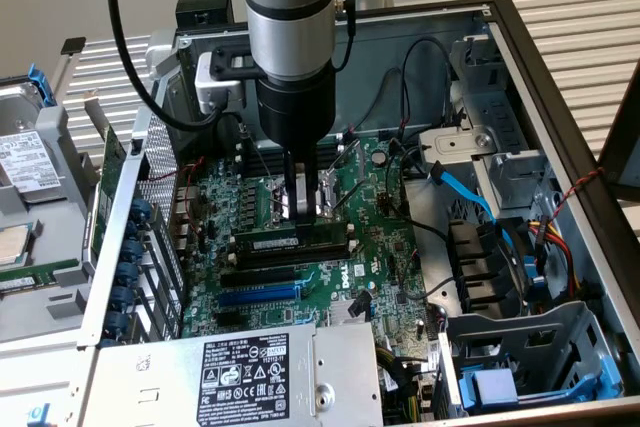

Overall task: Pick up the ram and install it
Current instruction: 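Insert the ram into the slot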

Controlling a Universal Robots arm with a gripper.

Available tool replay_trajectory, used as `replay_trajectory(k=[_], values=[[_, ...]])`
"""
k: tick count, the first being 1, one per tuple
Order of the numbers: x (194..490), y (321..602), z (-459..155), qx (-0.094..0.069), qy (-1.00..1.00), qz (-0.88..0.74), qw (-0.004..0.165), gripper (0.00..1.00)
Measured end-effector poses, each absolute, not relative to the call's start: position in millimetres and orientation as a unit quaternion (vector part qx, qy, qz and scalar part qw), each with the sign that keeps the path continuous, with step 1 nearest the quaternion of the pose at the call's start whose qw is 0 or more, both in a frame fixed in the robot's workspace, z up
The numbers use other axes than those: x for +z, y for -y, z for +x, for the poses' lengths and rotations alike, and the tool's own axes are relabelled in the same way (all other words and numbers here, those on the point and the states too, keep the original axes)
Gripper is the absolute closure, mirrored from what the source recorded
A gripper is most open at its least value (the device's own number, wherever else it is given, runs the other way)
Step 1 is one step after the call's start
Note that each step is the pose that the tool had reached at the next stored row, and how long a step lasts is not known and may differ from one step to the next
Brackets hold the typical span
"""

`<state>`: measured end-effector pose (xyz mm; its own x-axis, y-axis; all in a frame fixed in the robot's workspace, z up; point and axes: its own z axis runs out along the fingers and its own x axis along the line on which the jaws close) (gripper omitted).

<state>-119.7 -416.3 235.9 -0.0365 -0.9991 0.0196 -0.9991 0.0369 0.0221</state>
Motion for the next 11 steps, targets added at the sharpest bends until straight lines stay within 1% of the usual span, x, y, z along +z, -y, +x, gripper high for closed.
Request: replay_trajectory(k=[11], values=[[235.8,416.3,-120.8,0.000,0.720,0.694,0.013,0.88]])
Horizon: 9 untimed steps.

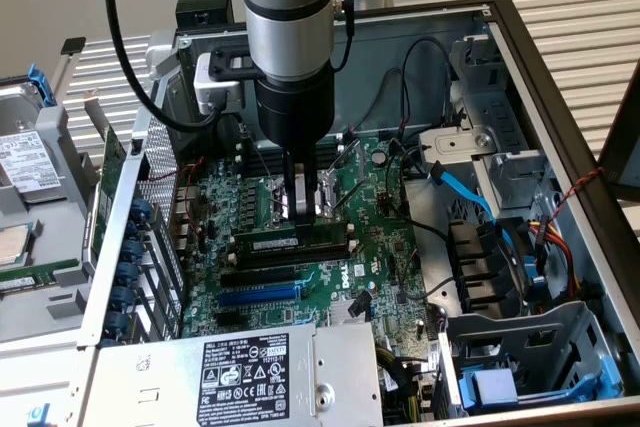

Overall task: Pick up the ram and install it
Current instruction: 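Insert the ram into the slot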

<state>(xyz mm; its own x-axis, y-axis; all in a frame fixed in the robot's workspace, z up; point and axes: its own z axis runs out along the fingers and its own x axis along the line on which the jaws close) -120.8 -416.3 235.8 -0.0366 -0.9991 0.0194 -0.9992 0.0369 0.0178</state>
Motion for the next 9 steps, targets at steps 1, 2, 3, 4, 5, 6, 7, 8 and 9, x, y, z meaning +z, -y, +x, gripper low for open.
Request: replay_trajectory(k=[1,2,3,4,5,6,7,8,9], values=[[235.8,416.4,-120.8,0.000,0.720,0.694,0.013,0.88],[235.8,416.5,-120.9,0.000,0.720,0.694,0.013,0.88],[235.8,416.6,-120.9,0.000,0.720,0.694,0.013,0.88],[235.8,416.6,-120.9,0.000,0.720,0.694,0.013,0.88],[235.8,416.6,-120.9,0.001,0.720,0.694,0.013,0.88],[235.8,416.7,-120.8,0.001,0.720,0.694,0.013,0.88],[235.8,416.7,-120.8,0.001,0.720,0.694,0.013,0.88],[235.7,416.7,-120.8,0.001,0.720,0.694,0.013,0.88],[235.5,416.7,-120.9,0.001,0.720,0.694,0.013,0.88]])
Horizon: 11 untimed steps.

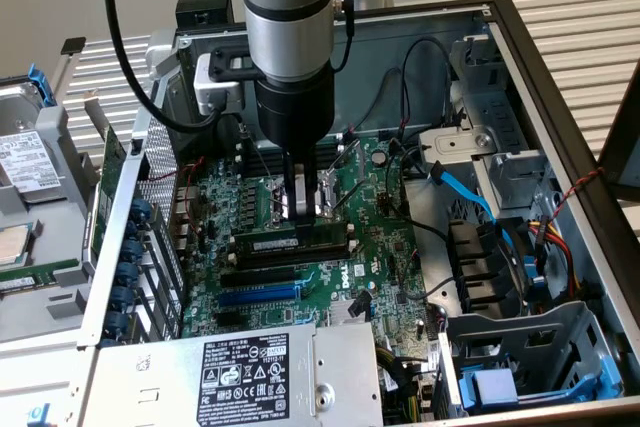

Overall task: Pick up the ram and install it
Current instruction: 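Insert the ram into the slot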

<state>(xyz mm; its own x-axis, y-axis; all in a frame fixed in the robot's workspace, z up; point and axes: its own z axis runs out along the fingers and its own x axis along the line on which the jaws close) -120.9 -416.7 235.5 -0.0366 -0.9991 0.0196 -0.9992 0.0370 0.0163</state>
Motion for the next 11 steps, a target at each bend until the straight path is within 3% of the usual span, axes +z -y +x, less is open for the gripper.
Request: replay_trajectory(k=[11], values=[[233.6,416.7,-122.0,0.002,0.720,0.694,0.012,0.88]])
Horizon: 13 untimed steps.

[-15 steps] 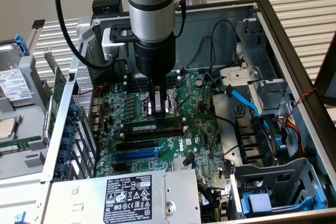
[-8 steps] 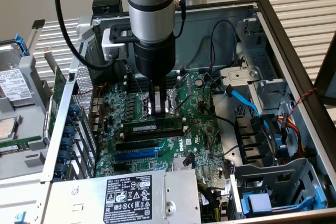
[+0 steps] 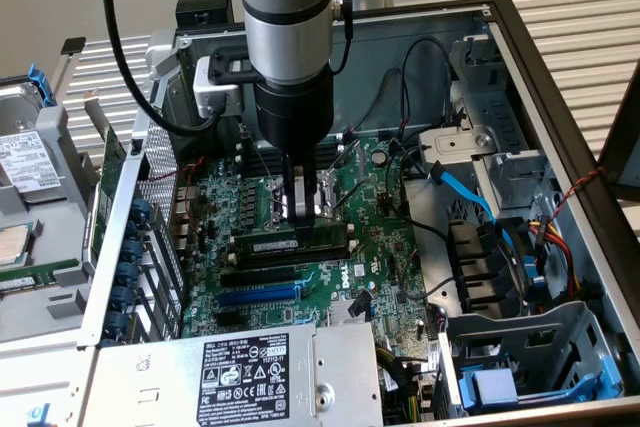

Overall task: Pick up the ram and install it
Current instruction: 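Insert the ram into the slot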

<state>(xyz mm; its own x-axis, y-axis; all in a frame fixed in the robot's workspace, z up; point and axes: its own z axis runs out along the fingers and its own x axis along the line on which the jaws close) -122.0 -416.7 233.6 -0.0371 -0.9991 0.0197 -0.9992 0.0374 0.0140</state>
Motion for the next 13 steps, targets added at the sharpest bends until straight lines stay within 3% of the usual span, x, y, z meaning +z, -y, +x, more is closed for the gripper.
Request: replay_trajectory(k=[13], values=[[230.9,416.7,-123.4,0.002,0.720,0.694,0.011,0.87]])
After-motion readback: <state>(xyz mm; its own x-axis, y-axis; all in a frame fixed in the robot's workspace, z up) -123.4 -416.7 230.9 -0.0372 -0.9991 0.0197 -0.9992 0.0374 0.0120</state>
